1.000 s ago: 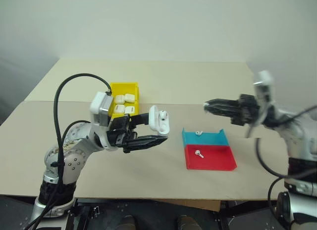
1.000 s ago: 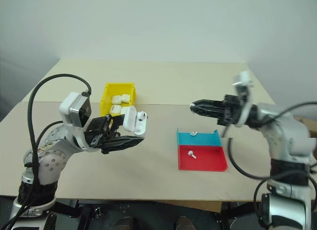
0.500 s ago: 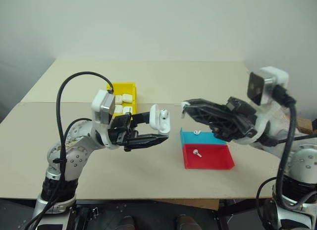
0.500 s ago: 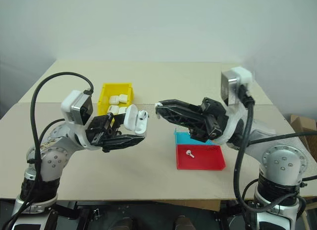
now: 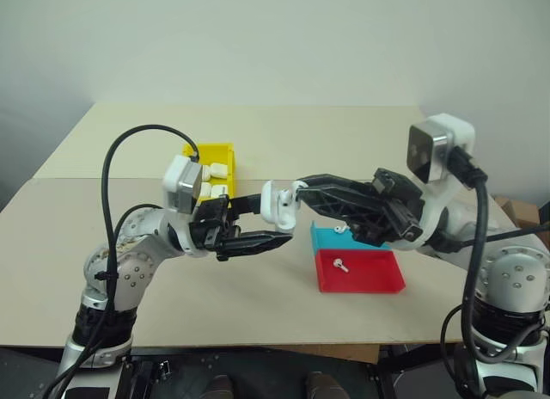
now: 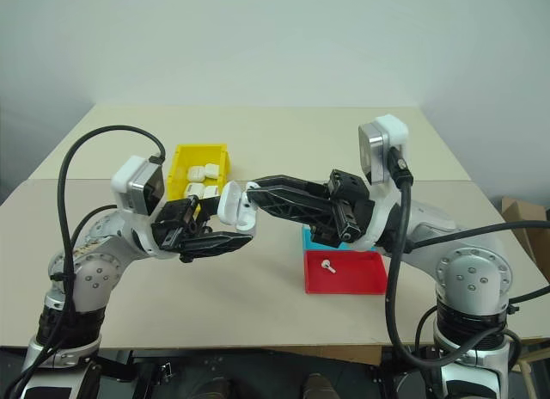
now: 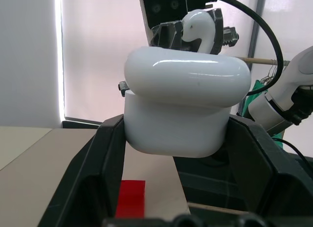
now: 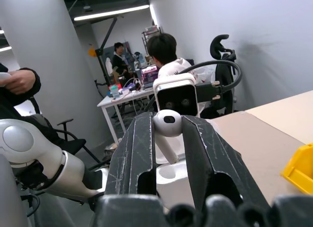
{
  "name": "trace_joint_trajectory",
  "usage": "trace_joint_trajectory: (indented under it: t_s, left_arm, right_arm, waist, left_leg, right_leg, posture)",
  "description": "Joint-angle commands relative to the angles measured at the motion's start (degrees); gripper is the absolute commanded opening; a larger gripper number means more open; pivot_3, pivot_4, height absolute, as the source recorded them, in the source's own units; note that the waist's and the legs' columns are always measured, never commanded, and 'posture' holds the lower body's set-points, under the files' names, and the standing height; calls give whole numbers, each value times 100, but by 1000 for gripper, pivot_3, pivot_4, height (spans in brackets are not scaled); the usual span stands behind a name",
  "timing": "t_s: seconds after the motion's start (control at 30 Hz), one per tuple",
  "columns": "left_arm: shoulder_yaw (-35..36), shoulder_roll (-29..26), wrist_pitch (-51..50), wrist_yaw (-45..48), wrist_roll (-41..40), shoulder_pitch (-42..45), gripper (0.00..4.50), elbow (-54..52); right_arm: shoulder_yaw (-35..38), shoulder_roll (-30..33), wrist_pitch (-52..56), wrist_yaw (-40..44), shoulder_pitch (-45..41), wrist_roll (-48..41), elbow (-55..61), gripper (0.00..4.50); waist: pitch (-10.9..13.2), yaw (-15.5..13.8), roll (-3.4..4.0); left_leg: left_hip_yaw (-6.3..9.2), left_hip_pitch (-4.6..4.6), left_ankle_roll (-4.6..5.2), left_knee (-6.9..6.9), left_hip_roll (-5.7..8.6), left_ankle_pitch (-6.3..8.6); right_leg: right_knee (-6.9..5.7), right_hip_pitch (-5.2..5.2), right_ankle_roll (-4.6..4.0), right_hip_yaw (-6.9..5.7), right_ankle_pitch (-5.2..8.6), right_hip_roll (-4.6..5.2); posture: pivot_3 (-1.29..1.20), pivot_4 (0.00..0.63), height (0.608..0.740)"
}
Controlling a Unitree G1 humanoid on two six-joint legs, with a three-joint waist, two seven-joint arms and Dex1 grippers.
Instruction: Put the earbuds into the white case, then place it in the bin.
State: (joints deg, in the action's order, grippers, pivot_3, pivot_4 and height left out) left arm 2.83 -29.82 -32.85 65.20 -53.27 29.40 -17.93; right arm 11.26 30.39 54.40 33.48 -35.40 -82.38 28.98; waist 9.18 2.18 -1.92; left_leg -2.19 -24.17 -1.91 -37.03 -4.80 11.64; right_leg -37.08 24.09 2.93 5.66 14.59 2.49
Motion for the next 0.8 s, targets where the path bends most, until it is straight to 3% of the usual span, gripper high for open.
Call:
trace_joint_trajectory:
  t_s: [0.03, 0.8]
  left_arm:
    - [-2, 19, 32, 2, 15, 158, 2814, -31]
    - [51, 63, 113, -2, 66, 183, 2814, -17]
  right_arm:
    - [-68, 49, -122, -123, -94, -303, 236, 610]
    - [-464, 257, -125, 242, 69, 346, 122, 610]
  waist:
    - [0, 2, 0]
    - [0, 9, 0]
  left_leg:
    - [0, 0, 0, 0, 0, 0]
    - [3, -2, 0, 0, 0, 0]
  right_leg:
    - [0, 0, 0, 0, 0, 0]
    - [1, 1, 0, -2, 0, 0]
  posture:
    - [0, 150, 740]
    - [0, 150, 740]
